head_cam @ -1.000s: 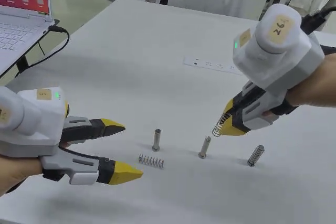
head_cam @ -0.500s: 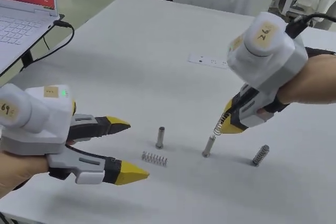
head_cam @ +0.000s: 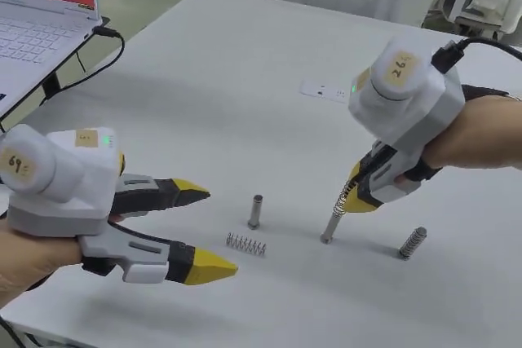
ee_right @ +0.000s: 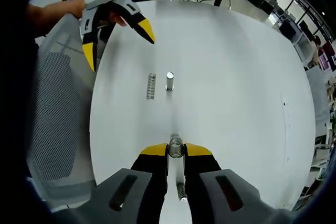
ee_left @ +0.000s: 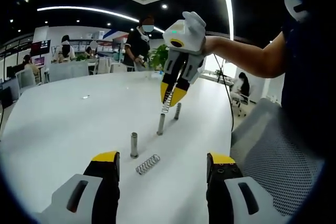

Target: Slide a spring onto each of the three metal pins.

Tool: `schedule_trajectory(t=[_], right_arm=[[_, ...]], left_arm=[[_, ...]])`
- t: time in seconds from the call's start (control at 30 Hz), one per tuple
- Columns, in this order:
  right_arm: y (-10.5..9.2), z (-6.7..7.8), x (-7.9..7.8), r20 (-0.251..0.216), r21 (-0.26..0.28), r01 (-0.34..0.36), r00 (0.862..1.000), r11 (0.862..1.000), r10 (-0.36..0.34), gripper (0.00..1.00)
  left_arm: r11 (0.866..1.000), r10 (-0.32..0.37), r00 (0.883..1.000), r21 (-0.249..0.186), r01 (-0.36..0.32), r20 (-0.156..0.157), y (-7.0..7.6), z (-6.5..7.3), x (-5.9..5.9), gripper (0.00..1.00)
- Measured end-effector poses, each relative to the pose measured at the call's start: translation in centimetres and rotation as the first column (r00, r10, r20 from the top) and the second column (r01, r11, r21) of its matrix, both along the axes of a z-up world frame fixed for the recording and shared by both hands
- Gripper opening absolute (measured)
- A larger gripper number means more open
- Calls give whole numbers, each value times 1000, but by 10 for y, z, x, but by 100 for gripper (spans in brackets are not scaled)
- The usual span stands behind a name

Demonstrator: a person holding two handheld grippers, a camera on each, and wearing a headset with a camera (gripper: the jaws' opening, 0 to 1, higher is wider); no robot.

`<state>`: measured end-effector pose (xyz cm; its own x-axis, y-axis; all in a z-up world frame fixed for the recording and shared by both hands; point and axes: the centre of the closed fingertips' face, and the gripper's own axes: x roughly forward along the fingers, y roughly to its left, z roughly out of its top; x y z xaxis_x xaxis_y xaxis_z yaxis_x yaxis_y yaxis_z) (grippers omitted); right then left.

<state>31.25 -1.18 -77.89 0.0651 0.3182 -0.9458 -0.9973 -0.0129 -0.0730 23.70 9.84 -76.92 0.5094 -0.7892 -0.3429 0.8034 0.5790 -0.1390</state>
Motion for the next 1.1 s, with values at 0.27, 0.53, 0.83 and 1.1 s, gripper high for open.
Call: schedule_trajectory(t=[0.27, 0.53, 0.83, 1.1], right_arm=[[-1, -4, 1, -8, 0, 9, 1000, 1000, -9, 9], [0, -9, 1, -16, -2, 8, 1000, 1000, -8, 9], [2, -23, -1, -24, -23, 5, 1000, 1000, -6, 9], [1, -38, -2, -34, -30, 11, 999, 999, -12, 9]], left_arm=[[1000, -3, 1000, 2, 3, -2, 1, 0, 1, 62], [1000, -7, 1000, 4, 7, -6, 0, -1, 1, 61], [1000, -7, 1000, 5, 7, -11, 1, -2, 1, 60], [1000, -10, 1000, 4, 10, -17, 0, -4, 0, 59]])
